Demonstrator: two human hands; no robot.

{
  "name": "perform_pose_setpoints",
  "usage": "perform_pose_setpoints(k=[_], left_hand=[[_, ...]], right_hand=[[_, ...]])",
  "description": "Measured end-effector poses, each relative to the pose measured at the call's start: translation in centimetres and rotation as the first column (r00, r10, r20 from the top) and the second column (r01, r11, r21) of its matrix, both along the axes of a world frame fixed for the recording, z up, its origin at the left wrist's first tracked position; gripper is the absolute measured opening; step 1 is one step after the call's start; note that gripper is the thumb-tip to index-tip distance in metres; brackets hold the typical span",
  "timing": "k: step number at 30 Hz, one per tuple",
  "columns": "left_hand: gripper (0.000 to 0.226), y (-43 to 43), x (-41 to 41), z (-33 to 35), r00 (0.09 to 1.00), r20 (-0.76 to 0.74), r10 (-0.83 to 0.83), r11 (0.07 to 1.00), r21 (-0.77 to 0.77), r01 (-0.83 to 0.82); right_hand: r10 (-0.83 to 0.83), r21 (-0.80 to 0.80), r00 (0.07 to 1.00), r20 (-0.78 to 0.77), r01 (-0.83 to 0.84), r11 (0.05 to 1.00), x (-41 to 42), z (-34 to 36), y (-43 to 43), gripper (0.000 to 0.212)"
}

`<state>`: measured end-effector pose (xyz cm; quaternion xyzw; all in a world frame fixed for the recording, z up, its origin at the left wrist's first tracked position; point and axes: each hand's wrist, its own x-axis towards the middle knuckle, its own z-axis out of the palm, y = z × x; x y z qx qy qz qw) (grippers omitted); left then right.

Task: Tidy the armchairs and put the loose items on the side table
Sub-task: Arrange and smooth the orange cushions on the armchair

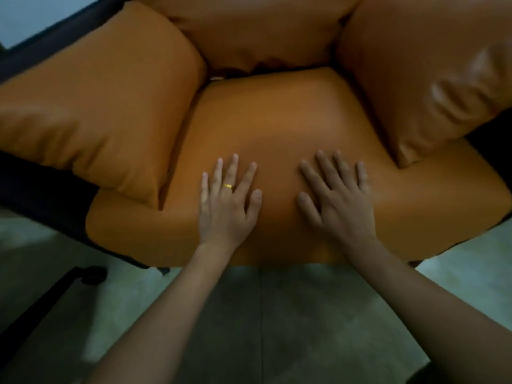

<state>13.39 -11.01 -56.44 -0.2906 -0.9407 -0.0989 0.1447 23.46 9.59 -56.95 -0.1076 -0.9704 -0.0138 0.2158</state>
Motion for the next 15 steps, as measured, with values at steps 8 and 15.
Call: perform_pose_setpoints(k=[8,15], left_hand=[[0.056,1.3,-1.6,-1.9,0.980,-0.197,0.012,0.982,0.187,0.026],[0.057,1.6,-1.1,-1.2,0.992,-0.126,0.025,0.992,0.124,-0.010]], right_hand=[[0.119,0.094,0.916,-0.383,-0.090,0.992,-2.3,-3.2,1.6,0.056],[0.121,0.084,0.930,-0.347,-0.098,0.992,-2.3,-3.0,2.0,0.055]])
